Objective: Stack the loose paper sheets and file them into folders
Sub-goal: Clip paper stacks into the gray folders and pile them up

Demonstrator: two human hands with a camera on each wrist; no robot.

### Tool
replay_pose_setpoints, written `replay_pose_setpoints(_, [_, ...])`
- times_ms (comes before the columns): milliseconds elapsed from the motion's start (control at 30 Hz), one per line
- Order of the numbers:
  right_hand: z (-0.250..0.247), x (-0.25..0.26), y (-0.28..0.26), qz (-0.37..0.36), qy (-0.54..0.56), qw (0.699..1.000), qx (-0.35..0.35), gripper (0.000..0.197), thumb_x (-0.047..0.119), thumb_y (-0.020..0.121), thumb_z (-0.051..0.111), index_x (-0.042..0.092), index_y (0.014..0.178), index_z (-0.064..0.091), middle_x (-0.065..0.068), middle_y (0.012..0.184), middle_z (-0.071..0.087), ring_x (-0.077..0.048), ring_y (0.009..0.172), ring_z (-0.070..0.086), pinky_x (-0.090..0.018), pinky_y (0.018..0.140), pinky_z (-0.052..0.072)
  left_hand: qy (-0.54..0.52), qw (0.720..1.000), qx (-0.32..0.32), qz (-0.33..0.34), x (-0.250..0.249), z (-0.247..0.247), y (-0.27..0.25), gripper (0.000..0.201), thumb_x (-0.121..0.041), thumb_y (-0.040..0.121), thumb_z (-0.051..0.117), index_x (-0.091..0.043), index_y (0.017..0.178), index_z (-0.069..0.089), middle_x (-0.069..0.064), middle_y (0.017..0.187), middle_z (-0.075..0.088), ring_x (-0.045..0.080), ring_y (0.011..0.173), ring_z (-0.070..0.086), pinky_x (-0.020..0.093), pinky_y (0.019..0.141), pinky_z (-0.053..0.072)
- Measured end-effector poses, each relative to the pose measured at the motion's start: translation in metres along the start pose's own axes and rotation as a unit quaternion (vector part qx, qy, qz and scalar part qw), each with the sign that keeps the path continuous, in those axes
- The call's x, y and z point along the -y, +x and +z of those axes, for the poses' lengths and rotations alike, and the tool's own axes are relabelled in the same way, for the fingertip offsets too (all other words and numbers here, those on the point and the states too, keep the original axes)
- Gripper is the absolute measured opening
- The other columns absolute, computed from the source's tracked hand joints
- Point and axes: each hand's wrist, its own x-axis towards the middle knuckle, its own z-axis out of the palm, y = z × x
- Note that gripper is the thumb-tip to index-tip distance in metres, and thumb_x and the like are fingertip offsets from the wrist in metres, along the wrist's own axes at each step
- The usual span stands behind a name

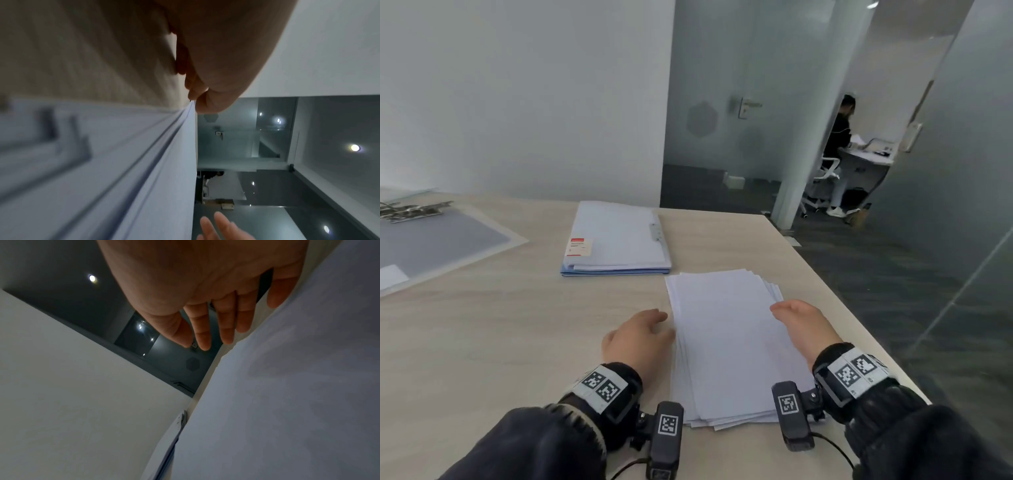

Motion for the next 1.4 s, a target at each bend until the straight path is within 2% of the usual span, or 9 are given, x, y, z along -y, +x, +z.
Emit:
replay_pose_setpoints(67, [-0.009, -0.008, -0.001, 0.007, -0.031, 0.999, 0.010, 0.013, 0.022, 0.097, 0.058, 0.018, 0.105, 0.067, 0.004, 0.106, 0.066, -0.012, 0.092, 0.057, -0.030, 0.079, 0.041, 0.080, 0.996, 0.015, 0.029, -0.008, 0.009, -0.004, 0.044, -0.051, 0.090, 0.049, -0.043, 0.132, 0.060, -0.023, 0.156, 0.039, 0.008, 0.147, 0.031, 0.040, 0.123, 0.012])
replay_pose_setpoints(200, [-0.016, -0.015, -0.002, 0.018, -0.060, 0.997, 0.032, 0.013, 0.023, 0.097, 0.058, 0.018, 0.107, 0.064, 0.006, 0.101, 0.064, -0.009, 0.088, 0.056, -0.029, 0.077, 0.042, 0.116, 0.992, 0.042, 0.029, -0.010, 0.015, -0.005, 0.051, -0.056, 0.091, 0.046, -0.044, 0.141, 0.053, -0.020, 0.162, 0.030, 0.009, 0.152, 0.018, 0.043, 0.124, 0.005])
replay_pose_setpoints(433, [-0.014, -0.018, 0.004, 0.026, -0.114, 0.992, 0.048, 0.018, 0.028, 0.095, 0.057, 0.019, 0.109, 0.064, 0.006, 0.100, 0.064, -0.016, 0.096, 0.059, -0.033, 0.090, 0.046, 0.121, 0.992, 0.038, 0.029, -0.010, 0.011, -0.008, 0.057, -0.054, 0.090, 0.050, -0.042, 0.146, 0.047, -0.021, 0.162, 0.029, 0.007, 0.153, 0.015, 0.042, 0.125, 0.002])
replay_pose_setpoints(733, [-0.015, -0.017, 0.001, 0.004, -0.170, 0.983, 0.061, 0.014, 0.032, 0.093, 0.054, 0.022, 0.099, 0.063, 0.005, 0.096, 0.066, -0.013, 0.088, 0.061, -0.029, 0.076, 0.046, 0.132, 0.990, 0.044, 0.037, -0.010, 0.010, -0.009, 0.057, -0.055, 0.091, 0.048, -0.042, 0.147, 0.046, -0.022, 0.162, 0.029, 0.006, 0.152, 0.016, 0.041, 0.124, 0.003])
replay_pose_setpoints(967, [-0.013, -0.018, 0.000, 0.011, -0.264, 0.961, 0.080, 0.030, 0.057, 0.073, 0.046, 0.032, 0.082, 0.061, 0.009, 0.085, 0.067, -0.018, 0.089, 0.064, -0.046, 0.095, 0.050, 0.131, 0.990, 0.046, 0.037, -0.010, 0.010, -0.008, 0.056, -0.052, 0.092, 0.047, -0.041, 0.147, 0.046, -0.022, 0.161, 0.030, 0.006, 0.152, 0.018, 0.041, 0.125, 0.004])
replay_pose_setpoints(1133, [-0.006, -0.010, -0.007, 0.002, -0.361, 0.928, 0.089, 0.027, 0.058, 0.085, 0.042, 0.038, 0.091, 0.059, 0.018, 0.098, 0.065, -0.015, 0.097, 0.060, -0.044, 0.103, 0.040, 0.130, 0.989, 0.051, 0.040, -0.009, 0.011, -0.006, 0.056, -0.050, 0.091, 0.046, -0.042, 0.147, 0.046, -0.023, 0.161, 0.030, 0.006, 0.152, 0.017, 0.041, 0.124, 0.005])
replay_pose_setpoints(1233, [-0.003, -0.008, -0.008, -0.012, -0.328, 0.938, 0.107, 0.027, 0.058, 0.083, 0.044, 0.037, 0.091, 0.059, 0.015, 0.098, 0.066, -0.014, 0.095, 0.062, -0.042, 0.098, 0.047, 0.115, 0.991, 0.053, 0.037, -0.007, 0.010, -0.004, 0.049, -0.048, 0.087, 0.044, -0.042, 0.135, 0.056, -0.024, 0.151, 0.043, 0.008, 0.147, 0.029, 0.043, 0.123, 0.011])
replay_pose_setpoints(1333, [-0.002, -0.005, -0.009, -0.026, -0.256, 0.960, 0.113, 0.022, 0.049, 0.089, 0.051, 0.031, 0.095, 0.061, 0.008, 0.098, 0.067, -0.014, 0.090, 0.064, -0.035, 0.085, 0.054, 0.088, 0.994, 0.051, 0.025, -0.007, 0.007, -0.004, 0.032, -0.045, 0.080, 0.042, -0.031, 0.102, 0.061, -0.019, 0.114, 0.062, 0.014, 0.121, 0.053, 0.042, 0.113, 0.029])
replay_pose_setpoints(1400, [-0.003, -0.003, -0.008, -0.030, -0.224, 0.968, 0.107, 0.021, 0.043, 0.093, 0.053, 0.026, 0.099, 0.062, 0.005, 0.100, 0.067, -0.014, 0.090, 0.064, -0.032, 0.081, 0.051, 0.068, 0.996, 0.046, 0.024, -0.012, 0.001, -0.009, 0.023, -0.041, 0.082, 0.046, -0.030, 0.097, 0.060, -0.019, 0.099, 0.062, 0.014, 0.106, 0.057, 0.039, 0.106, 0.034])
